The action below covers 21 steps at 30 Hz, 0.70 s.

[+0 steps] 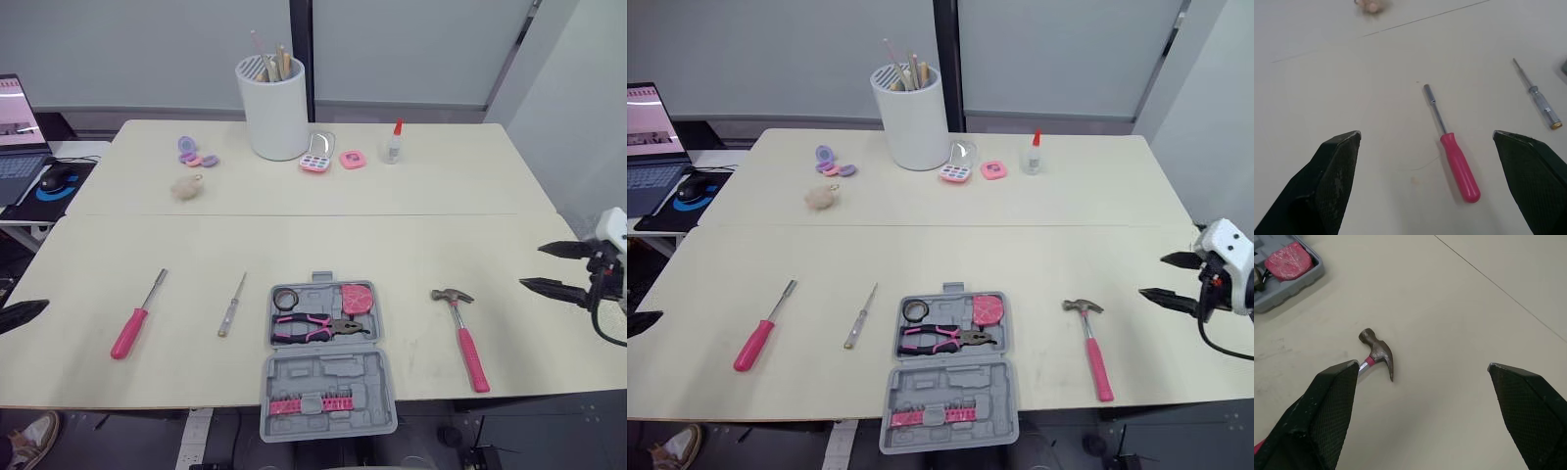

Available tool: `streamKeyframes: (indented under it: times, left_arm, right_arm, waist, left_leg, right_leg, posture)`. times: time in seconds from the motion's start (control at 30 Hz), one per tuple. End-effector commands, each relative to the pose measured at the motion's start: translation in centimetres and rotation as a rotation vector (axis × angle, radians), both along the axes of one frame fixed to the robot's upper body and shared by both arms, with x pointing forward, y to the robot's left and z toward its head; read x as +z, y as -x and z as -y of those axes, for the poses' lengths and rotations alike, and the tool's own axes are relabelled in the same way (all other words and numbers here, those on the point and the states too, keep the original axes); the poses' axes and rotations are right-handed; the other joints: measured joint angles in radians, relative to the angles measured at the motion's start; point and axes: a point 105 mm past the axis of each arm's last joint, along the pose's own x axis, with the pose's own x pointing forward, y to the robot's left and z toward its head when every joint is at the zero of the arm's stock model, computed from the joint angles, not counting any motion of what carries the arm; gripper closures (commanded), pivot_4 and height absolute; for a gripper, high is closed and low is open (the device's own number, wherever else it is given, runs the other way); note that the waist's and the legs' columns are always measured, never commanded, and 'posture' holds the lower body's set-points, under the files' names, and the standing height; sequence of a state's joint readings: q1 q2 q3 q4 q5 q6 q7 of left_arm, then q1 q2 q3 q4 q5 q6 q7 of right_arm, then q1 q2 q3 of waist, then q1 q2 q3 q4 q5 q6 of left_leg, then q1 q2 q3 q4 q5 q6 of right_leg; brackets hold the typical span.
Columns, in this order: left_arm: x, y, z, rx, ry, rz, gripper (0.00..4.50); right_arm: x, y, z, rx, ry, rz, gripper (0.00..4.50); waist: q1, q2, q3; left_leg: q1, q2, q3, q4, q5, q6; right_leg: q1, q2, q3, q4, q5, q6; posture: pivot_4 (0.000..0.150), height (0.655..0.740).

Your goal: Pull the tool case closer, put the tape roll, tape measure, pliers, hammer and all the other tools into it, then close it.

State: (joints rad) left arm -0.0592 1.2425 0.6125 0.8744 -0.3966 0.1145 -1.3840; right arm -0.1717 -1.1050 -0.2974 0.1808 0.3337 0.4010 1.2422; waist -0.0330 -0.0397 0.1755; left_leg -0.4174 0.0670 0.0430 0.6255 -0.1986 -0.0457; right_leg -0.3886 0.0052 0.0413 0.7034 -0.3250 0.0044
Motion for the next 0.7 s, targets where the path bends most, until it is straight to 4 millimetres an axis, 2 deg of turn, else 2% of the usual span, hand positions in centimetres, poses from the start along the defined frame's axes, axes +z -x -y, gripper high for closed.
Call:
streamKeyframes:
  times: [0.03, 0.17, 0.47, 0.6, 0.7]
  left_arm:
    - [0.4, -0.3, -0.6, 0.021, -0.028, 0.01, 0.0]
    - [0.4, -1.1, -0.2, 0.004, -0.038, 0.003, 0.0]
    - [0.7, -0.9, -0.4, 0.017, -0.049, 0.0, 0.0]
    - [0.7, -0.9, -0.3, 0.011, -0.051, 0.006, 0.0]
    - [0.9, -1.0, 1.0, -0.058, -0.052, 0.003, 0.0]
  right_arm:
    - [0.9, 0.3, 0.6, 0.005, 0.028, 0.019, 0.02]
    - [0.3, 0.3, 0.8, -0.001, 0.049, 0.013, 0.02]
    - [0.1, 0.5, 0.5, 0.022, 0.064, 0.002, 0.02]
    - [0.2, 0.3, 0.0, 0.04, 0.059, 0.003, 0.02]
    - [0.3, 0.2, -1.3, 0.087, 0.062, 0.006, 0.02]
  waist:
    - [0.0, 0.0, 0.0]
    - [0.0, 0.0, 0.0]
    - [-0.001, 0.0, 0.0]
    - [-0.002, 0.0, 0.0]
    - [-0.003, 0.0, 0.0]
  left_leg:
    - [0.0, 0.0, 0.001, 0.0, 0.0, 0.0]
    - [0.0, 0.0, 0.005, 0.0, 0.0, 0.0]
    - [0.001, 0.0, 0.007, 0.0, 0.0, 0.0]
    - [0.001, 0.0, 0.008, 0.0, 0.0, 0.0]
    - [0.001, 0.0, 0.008, 0.0, 0.0, 0.0]
  right_leg:
    - [0.0, 0.0, 0.0, 0.0, 0.0, 0.0]
    - [0.0, 0.0, 0.0, 0.001, 0.0, 0.0]
    - [-0.001, 0.0, 0.0, 0.002, 0.0, 0.0]
    - [-0.001, 0.0, 0.0, 0.002, 0.0, 0.0]
    - [-0.001, 0.0, 0.0, 0.003, 0.0, 0.0]
  posture:
    - [0.15, 0.74]
    - [0.15, 0.74]
    - [0.15, 0.74]
    - [0.15, 0.74]
    - [0.15, 0.74]
